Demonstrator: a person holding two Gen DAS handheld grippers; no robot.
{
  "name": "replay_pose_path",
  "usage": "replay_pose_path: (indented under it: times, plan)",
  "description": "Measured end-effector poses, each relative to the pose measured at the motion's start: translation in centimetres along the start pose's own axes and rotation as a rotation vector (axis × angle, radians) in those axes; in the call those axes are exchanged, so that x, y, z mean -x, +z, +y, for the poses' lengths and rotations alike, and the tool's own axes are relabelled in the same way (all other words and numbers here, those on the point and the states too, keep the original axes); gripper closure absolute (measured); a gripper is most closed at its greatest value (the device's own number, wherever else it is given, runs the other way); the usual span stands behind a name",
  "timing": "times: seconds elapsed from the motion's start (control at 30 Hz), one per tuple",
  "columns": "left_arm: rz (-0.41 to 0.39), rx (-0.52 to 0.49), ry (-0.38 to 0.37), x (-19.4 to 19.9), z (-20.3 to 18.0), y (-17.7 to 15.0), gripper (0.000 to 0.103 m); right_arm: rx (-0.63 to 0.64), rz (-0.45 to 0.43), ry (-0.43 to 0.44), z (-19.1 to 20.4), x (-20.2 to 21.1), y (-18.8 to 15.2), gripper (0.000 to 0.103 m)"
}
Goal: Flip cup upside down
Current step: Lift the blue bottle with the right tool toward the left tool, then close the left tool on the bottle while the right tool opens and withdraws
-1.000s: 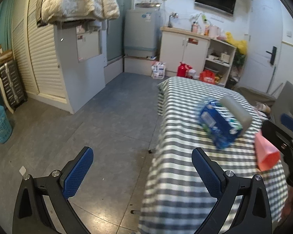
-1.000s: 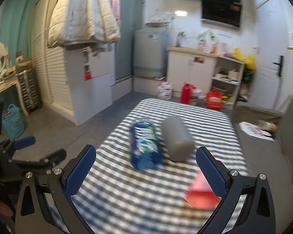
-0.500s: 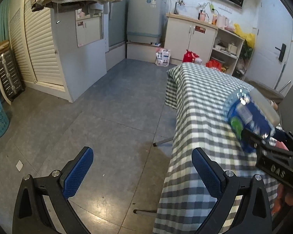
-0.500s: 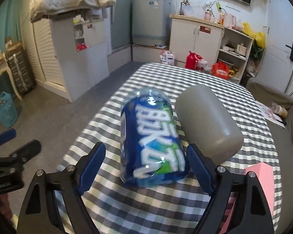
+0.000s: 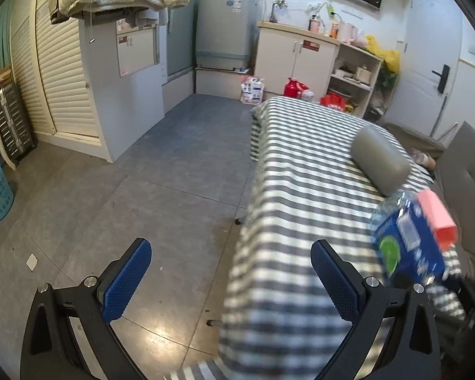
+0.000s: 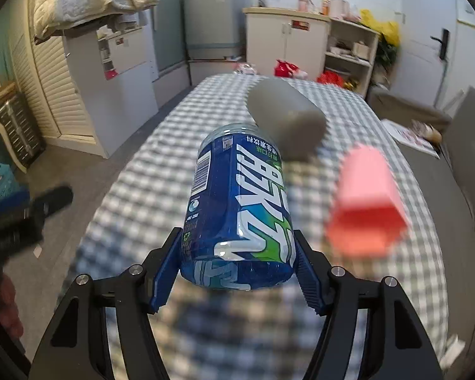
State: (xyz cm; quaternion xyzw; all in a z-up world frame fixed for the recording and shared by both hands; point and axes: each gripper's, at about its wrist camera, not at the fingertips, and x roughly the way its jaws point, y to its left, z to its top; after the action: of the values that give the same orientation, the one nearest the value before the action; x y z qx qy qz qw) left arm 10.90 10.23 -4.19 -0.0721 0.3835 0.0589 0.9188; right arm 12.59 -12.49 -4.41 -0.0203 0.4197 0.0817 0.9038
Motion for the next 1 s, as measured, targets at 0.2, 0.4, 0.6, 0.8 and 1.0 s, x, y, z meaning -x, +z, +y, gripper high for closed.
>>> replay_pose_path:
  times: [0.2, 0.4, 0.6, 0.8, 1.0]
  plan:
    - [-0.014, -0.052, -0.03, 3.4, -3.1, -1.6, 0.0, -0.018, 0.014, -0.016, -0.6, 3.6, -3.1, 0.037]
    - [-0.004, -0.105, -0.018, 4.6, -5.6, -2.4, 0.0, -0.022, 0.046, 0.014, -1.2, 4.3, -4.1, 0.035]
    - [-0.006, -0.137, 0.05, 4.7, -6.5, -3.0, 0.0, -0.054, 0.075, 0.059, -1.7, 5.4, -4.1, 0.023]
    - [-0.003, -0.138, 0.025, 5.8, -7.6, -3.0, 0.0, -0.062, 0.026, 0.021, -4.5, 8.9, -3.6, 0.02]
    - [0.044, -0.167, -0.056, 6.5, -11.1, -2.2, 0.0, -0.124, -0.002, -0.035, -9.6, 11.5, -2.8, 0.02]
